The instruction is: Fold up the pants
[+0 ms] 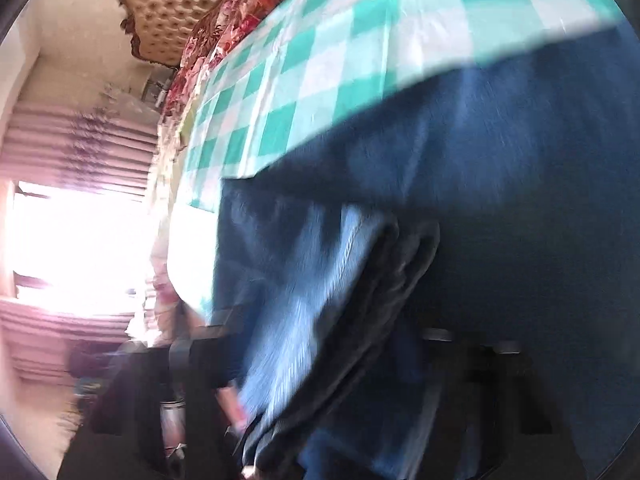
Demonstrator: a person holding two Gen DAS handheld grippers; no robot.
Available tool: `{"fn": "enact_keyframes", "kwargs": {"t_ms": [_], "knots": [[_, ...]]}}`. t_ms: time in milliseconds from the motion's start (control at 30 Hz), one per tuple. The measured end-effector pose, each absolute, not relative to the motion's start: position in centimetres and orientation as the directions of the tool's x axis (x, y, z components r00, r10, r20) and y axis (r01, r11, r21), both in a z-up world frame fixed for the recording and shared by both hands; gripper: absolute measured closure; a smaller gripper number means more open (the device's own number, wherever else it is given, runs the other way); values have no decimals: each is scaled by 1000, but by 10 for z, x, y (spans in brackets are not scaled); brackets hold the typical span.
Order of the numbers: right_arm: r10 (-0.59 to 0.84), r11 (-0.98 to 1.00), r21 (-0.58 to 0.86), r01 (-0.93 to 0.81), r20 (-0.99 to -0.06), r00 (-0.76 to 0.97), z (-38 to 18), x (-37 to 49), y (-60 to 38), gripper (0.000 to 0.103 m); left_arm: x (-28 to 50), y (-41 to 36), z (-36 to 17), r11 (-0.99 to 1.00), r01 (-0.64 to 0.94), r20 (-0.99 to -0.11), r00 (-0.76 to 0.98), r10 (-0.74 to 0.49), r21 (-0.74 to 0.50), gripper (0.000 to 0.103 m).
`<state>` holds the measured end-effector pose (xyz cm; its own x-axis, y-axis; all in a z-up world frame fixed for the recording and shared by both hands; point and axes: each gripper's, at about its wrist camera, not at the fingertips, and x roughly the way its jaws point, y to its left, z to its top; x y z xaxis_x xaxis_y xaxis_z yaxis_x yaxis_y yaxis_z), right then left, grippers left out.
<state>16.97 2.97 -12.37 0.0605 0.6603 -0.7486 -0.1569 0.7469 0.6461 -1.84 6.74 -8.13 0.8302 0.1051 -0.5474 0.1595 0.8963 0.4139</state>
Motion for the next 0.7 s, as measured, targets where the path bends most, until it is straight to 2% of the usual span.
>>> {"fn": "enact_keyframes", "kwargs": {"t_ms": [33, 67, 167, 367, 533, 567, 700], "knots": [[638, 764, 617, -187, -766, 81, -121, 171, 33, 90, -16, 65, -82, 893, 156, -543, 832, 111, 422, 89], [639, 762, 611, -216, -763, 98, -116, 171, 31, 92, -16, 61, -81, 890, 151, -536, 836, 117, 431, 89], [634, 765, 582, -275, -754, 170, -95, 169, 9, 93, -17, 39, -75, 875, 168, -506, 857, 98, 454, 90], [536, 842, 488, -229, -802, 262, -98, 172, -58, 93, -10, -28, -94, 845, 269, -515, 857, 10, 463, 91], [513, 856, 472, -209, -823, 243, -126, 174, -83, 93, -4, -57, -124, 816, 332, -568, 823, -5, 474, 91], [520, 853, 479, -210, -817, 248, -126, 174, -84, 86, -4, -59, -126, 814, 330, -569, 823, 1, 479, 91], [540, 842, 505, -190, -800, 263, -129, 177, -89, 81, -9, -64, -129, 808, 315, -557, 831, 18, 497, 91]]}}
